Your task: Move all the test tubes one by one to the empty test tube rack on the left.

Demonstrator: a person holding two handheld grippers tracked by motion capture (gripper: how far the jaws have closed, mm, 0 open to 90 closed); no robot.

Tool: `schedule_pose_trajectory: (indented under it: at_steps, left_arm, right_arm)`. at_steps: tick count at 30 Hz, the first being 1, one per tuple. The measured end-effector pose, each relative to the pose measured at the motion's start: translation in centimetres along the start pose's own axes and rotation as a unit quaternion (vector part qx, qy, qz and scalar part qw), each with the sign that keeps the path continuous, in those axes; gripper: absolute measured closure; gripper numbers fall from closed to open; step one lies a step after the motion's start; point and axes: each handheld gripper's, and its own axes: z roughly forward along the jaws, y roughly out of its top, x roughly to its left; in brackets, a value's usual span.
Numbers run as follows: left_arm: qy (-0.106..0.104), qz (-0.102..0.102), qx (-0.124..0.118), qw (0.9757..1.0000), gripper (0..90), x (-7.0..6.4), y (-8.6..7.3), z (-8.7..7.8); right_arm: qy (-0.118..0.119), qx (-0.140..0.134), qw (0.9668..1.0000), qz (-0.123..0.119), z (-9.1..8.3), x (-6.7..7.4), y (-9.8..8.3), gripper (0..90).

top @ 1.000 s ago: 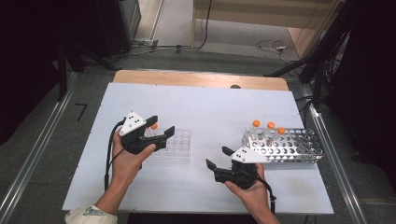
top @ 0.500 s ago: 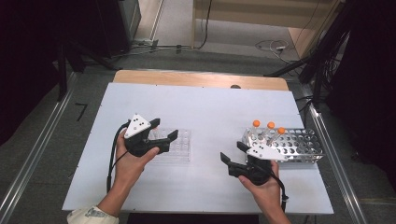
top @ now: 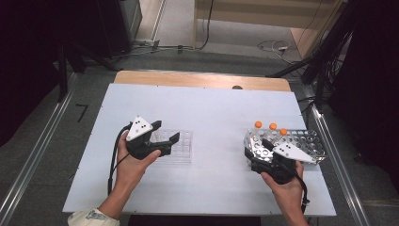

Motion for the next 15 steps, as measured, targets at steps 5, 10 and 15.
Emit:
schedule_pose_trajectory:
  at_steps: [5, 10, 15]
  left_arm:
    - [0.000, 0.000, 0.001, 1.0000, 21.6, 0.0, 0.0, 0.0]
    - [0.000, 0.000, 0.003, 1.0000, 21.6, 0.0, -0.1, 0.1]
    - [0.000, 0.000, 0.002, 1.0000, 21.6, -0.1, -0.1, 0.1]
  right_arm:
    - [-0.018, -0.002, 0.9998, 0.010, -0.4, -1.4, -0.1, 24.9]
    - [-0.033, -0.002, 0.9993, 0.019, -0.6, -2.4, -0.2, 24.9]
    - [-0.046, -0.003, 0.9986, 0.025, -0.7, -3.2, -0.4, 25.0]
